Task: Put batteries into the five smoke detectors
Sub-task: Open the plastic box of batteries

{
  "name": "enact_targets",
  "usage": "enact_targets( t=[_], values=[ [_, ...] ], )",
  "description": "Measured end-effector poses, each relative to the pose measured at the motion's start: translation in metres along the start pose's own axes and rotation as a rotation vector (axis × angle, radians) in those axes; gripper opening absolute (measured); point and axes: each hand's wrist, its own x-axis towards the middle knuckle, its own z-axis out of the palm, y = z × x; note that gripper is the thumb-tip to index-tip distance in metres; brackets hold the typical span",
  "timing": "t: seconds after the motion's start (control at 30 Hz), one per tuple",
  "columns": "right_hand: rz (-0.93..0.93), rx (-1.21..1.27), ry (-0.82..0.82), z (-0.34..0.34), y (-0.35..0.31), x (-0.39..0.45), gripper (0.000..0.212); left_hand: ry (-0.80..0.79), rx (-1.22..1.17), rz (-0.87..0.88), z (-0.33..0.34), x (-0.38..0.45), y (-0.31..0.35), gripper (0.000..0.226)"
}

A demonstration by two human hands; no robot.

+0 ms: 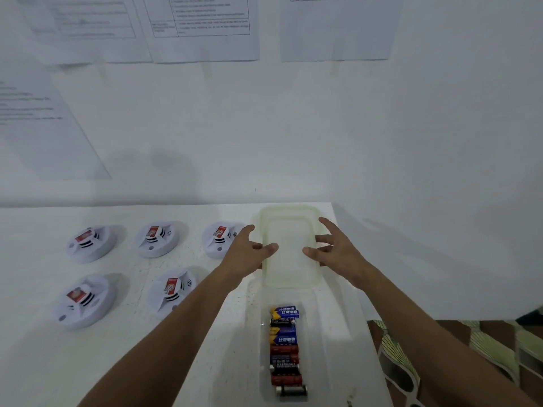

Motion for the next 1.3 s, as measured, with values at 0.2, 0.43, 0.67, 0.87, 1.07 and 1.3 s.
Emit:
enact_targets(
  t=[0.2, 0.43, 0.67, 0.87, 1.07, 1.3],
  values=[
    [0.009, -0.037, -0.057, 0.002, 0.000, 0.005, 0.089, -0.032, -0.024, -0.034, 0.003, 0.005, 0.001, 0.089],
    [0.046, -0.014, -0.111, -0.001, -0.001, 0.009, 0.090, -0.124, -0.064, -0.074, 0.002, 0.008, 0.002, 0.090],
    [0.065, 0.025, -0.155, -0.003, 0.001, 0.012, 0.090, -0.167, -0.152, -0.091, 0.002, 0.013, -0.002, 0.088],
    [0.058, 0.020, -0.165, -0.003, 0.000, 0.012, 0.090, -0.132, -0.109, -0.069, 0.002, 0.017, -0.006, 0.085],
    [0.074, 0.008, -0.194, -0.004, -0.001, 0.014, 0.094, -0.129, -0.110, -0.067, 0.000, 0.019, -0.009, 0.079],
    [0.085, 0.013, -0.201, -0.005, 0.000, 0.013, 0.099, -0.076, -0.008, -0.012, 0.000, 0.018, -0.003, 0.078]
  ],
)
